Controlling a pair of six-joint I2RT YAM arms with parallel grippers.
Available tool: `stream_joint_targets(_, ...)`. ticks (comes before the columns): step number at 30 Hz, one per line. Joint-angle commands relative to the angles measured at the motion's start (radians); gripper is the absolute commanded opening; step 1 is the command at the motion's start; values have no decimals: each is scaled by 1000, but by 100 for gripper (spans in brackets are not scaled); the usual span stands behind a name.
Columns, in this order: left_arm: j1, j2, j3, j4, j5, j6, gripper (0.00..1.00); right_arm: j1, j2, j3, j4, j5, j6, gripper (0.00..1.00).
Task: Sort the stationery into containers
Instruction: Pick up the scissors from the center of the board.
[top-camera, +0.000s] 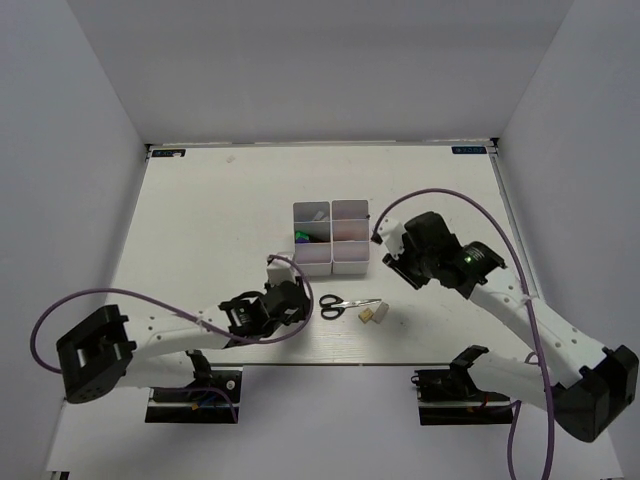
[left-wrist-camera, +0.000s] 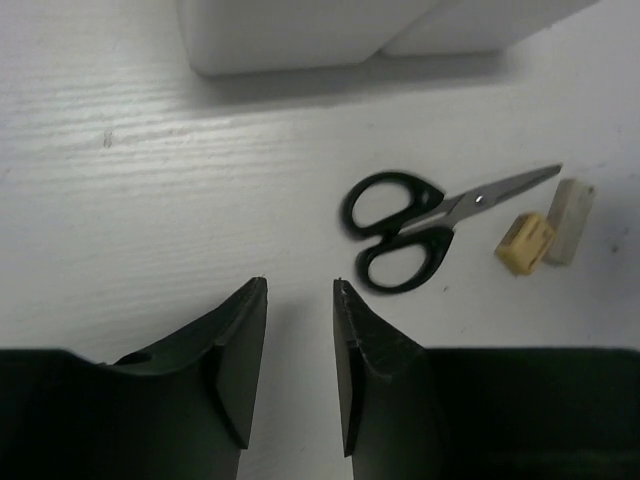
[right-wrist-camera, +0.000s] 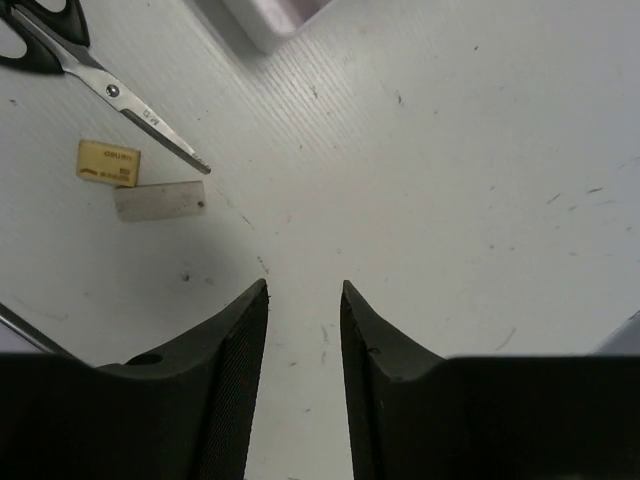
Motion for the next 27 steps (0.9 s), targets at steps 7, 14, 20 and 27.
stream_joint_targets(7, -14, 270, 278, -54, -118, -86, 47, -53, -185, -190, 169, -94, 156, 40)
stream_joint_targets(14, -14, 376, 352, -117, -66, -121, 47, -96, -258, -237, 196, -95, 167, 41)
stream_joint_targets(20, -22, 390, 375, -175, -55, -123, 44, -130, -269, -265, 221, -103, 187, 41)
stream_joint_targets(27, -28, 451, 404, -197, -38, -120, 44, -170, -278, -288, 235, -167, 196, 41)
